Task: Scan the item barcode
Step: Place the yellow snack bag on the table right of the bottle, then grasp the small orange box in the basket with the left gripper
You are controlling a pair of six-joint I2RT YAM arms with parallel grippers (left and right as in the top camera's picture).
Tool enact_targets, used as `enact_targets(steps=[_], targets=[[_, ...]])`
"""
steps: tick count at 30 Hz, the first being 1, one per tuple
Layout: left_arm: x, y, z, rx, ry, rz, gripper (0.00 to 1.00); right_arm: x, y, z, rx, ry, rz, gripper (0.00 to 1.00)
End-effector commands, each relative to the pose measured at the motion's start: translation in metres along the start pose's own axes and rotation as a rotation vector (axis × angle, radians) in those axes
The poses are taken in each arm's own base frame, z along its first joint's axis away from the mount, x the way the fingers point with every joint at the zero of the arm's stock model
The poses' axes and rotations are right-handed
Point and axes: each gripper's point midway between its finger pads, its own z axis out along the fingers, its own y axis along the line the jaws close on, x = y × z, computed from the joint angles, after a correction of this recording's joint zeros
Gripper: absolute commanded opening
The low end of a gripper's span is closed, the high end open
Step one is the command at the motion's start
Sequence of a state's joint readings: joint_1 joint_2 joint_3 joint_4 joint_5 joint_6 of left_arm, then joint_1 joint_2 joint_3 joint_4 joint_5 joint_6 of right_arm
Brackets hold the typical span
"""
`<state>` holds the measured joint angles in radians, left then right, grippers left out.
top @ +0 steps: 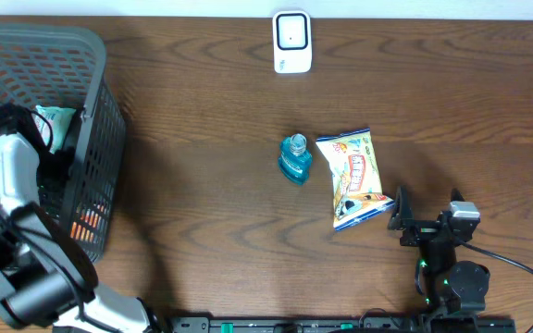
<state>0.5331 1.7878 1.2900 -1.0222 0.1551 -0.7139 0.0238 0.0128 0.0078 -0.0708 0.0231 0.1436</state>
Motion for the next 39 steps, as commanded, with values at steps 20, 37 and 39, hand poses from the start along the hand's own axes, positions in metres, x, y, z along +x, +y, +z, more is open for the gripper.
enact_targets(steps=[20, 37, 39], targets=[[-0.006, 0.002, 0.014, -0.067, 0.027, -0.057, 0.07, 0.000, -0.002, 0.000, 0.012, -0.003, -0.014, 0.99], [0.045, 0.007, -0.255, 0.589, -0.604, 0.088, 0.07, 0.000, -0.002, 0.000, 0.011, -0.003, -0.014, 0.99], [0.062, 0.012, -0.267, 0.632, -0.630, 0.121, 0.07, 0.000, -0.002, 0.000, 0.012, -0.003, -0.014, 0.99]])
